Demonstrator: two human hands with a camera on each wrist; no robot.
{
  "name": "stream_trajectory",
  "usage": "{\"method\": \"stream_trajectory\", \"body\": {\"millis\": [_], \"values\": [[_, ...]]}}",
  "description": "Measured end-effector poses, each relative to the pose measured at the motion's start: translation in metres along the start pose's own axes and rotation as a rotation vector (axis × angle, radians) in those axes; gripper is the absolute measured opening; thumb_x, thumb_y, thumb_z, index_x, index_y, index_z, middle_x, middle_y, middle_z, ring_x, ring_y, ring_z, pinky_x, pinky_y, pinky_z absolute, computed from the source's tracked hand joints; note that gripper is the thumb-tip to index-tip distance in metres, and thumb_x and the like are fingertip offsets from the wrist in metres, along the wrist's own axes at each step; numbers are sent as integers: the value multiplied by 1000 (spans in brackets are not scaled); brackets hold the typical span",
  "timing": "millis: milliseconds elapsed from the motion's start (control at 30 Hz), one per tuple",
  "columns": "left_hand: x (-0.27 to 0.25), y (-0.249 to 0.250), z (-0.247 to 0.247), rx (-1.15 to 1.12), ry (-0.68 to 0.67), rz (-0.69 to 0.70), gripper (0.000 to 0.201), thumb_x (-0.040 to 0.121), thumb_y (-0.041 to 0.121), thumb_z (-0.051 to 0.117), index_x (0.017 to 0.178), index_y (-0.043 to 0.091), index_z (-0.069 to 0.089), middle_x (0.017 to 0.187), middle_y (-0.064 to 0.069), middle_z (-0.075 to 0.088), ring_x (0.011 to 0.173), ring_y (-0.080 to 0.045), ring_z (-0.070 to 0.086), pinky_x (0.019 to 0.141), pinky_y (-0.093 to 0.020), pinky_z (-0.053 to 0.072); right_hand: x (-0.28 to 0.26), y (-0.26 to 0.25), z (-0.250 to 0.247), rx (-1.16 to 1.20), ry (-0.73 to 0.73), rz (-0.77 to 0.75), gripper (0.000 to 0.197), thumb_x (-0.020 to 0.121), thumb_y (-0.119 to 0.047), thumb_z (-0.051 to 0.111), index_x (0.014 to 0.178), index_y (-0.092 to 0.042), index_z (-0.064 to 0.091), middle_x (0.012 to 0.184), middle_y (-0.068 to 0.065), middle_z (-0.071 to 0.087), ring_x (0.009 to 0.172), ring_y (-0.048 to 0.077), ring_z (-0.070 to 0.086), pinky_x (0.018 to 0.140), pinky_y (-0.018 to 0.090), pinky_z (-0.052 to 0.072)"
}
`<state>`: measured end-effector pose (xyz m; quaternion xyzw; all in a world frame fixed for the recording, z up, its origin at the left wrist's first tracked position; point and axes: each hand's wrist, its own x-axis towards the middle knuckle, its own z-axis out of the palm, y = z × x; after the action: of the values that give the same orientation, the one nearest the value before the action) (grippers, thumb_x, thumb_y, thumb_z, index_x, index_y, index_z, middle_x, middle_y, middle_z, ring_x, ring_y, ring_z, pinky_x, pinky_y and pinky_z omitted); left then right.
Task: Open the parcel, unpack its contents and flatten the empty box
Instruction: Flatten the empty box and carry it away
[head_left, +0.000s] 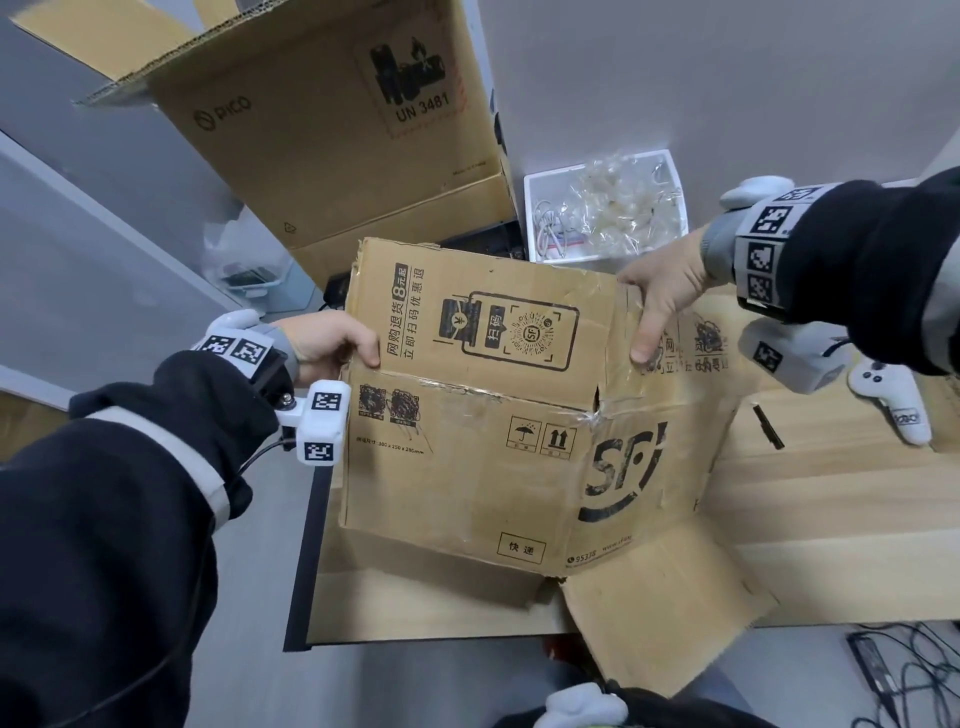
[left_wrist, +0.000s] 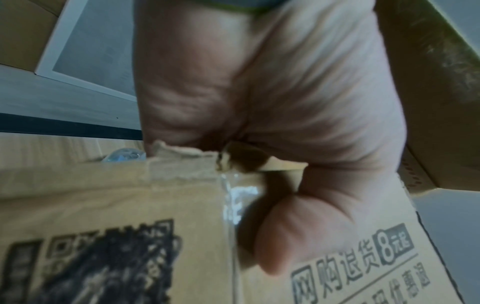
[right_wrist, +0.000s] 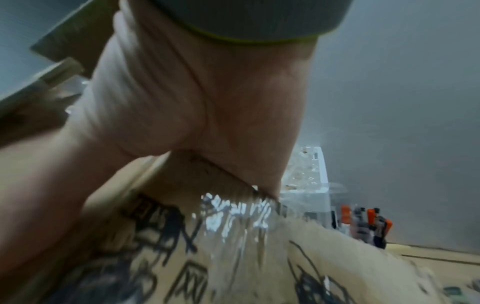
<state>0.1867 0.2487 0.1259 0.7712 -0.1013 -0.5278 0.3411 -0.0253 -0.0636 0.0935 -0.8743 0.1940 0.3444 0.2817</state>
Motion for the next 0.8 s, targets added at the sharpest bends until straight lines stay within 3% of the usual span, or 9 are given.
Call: {"method": "stream_trajectory", "body": {"millis": [100, 267, 333, 433, 567, 667, 700, 767, 800], "values": [[-2, -1, 2, -1, -2, -23, 58, 55, -7, 50, 111, -11, 61, 77, -19, 73, 62, -32, 72, 62, -41, 62, -1, -9, 3, 29, -69, -52, 95, 24, -53, 98, 107, -28, 60, 106, -6, 71, 109, 22, 64, 113, 52, 37], [-1, -1, 7, -26, -41, -41, 53, 53, -11, 47, 105, -11, 60, 77, -19, 74, 61, -32, 72, 57, -39, 62, -17, -34, 11, 46, -252, -185, 57, 67, -19, 85, 119, -25, 63, 112, -7, 75, 112, 19, 67, 110, 48, 41], [0, 0, 9, -36, -58, -41, 55, 53, -10, 45, 105, -10, 61, 79, -19, 75, 63, -33, 73, 58, -40, 62, -17, -39, 13, 82, -255, -181, 57, 66, -14, 85, 117, -25, 62, 114, -6, 75, 113, 20, 66, 108, 48, 44], [3, -1, 12, -50, -82, -39, 54, 52, -10, 42, 102, -8, 62, 81, -19, 75, 65, -33, 74, 58, -42, 62, -14, -40, 15, 77, -305, -157, 77, 53, -23, 93, 122, -24, 60, 120, -2, 72, 119, 24, 63, 109, 51, 42], [8, -2, 12, -46, -74, -45, 54, 51, -11, 42, 101, -9, 61, 87, -19, 75, 71, -34, 74, 62, -43, 63, -14, -38, 16, 99, -332, -93, 55, 67, -4, 84, 117, -17, 64, 120, 9, 72, 117, 32, 64, 108, 53, 43], [9, -1, 11, -28, -78, -57, 54, 52, -12, 42, 102, -9, 62, 90, -21, 76, 73, -36, 75, 60, -44, 63, -13, -39, 18, 115, -337, -93, 60, 58, -13, 89, 113, -17, 67, 117, 9, 73, 113, 31, 67, 105, 52, 47], [9, -1, 10, -18, -84, -60, 55, 52, -13, 42, 104, -9, 63, 91, -21, 76, 74, -36, 75, 61, -44, 63, -13, -40, 19, 130, -335, -104, 56, 59, -12, 89, 110, -17, 67, 111, 9, 75, 106, 29, 70, 99, 49, 52], [10, -3, 7, -9, -89, -55, 59, 51, -13, 43, 106, -10, 64, 94, -23, 75, 77, -38, 75, 66, -47, 63, -14, -44, 18, 189, -349, -102, 36, 73, 1, 81, 103, -15, 68, 89, 8, 78, 76, 20, 76, 69, 35, 62], [11, -3, 6, -9, -89, -50, 60, 50, -14, 44, 106, -10, 65, 95, -24, 75, 78, -38, 75, 68, -48, 63, -15, -46, 19, 226, -351, -88, 33, 75, 3, 79, 102, -13, 68, 82, 7, 78, 65, 18, 74, 57, 29, 61]]}}
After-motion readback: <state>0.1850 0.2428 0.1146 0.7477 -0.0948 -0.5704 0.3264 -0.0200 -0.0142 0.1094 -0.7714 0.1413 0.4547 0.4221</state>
